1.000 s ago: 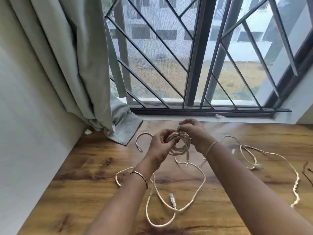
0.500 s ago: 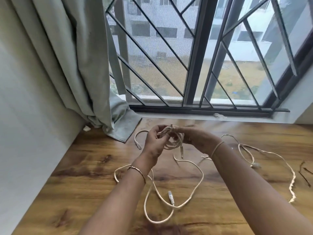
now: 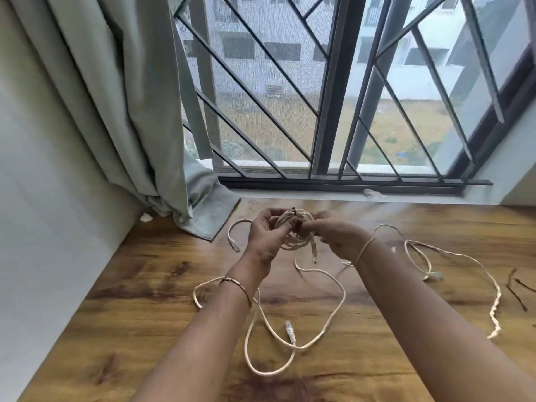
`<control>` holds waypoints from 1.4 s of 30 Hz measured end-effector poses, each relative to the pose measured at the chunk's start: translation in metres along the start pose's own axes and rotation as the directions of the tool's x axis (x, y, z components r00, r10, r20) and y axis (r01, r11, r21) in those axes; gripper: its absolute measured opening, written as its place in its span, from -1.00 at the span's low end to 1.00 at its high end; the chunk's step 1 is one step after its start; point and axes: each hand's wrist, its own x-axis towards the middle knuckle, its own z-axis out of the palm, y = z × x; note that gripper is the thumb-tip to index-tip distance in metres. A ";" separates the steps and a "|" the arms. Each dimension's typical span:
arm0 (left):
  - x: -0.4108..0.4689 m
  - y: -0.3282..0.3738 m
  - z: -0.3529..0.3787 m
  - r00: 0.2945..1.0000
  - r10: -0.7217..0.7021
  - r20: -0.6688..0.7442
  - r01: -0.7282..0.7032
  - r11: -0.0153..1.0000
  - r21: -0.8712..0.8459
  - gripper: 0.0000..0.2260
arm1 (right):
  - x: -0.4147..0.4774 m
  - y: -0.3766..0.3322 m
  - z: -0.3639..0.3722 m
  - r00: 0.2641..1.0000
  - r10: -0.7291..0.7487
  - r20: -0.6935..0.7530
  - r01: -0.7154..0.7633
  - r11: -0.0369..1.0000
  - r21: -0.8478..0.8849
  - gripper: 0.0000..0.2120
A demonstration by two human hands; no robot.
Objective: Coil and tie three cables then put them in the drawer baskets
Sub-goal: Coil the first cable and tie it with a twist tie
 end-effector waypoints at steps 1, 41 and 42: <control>0.000 0.000 0.000 1.000 -0.010 -0.005 0.010 1.000 -0.002 -0.76 | 0.000 0.001 0.000 0.999 -0.033 0.016 0.033 0.999 0.022 -0.87; -0.013 0.015 -0.003 0.984 -0.148 0.098 0.154 0.987 -0.050 -0.82 | -0.009 0.029 0.008 0.995 -0.098 0.014 0.080 0.881 0.466 -0.65; -0.013 0.015 -0.003 0.982 -0.158 0.102 0.163 0.986 -0.046 -0.82 | -0.009 0.028 0.008 0.994 -0.101 0.030 0.074 0.872 0.484 -0.64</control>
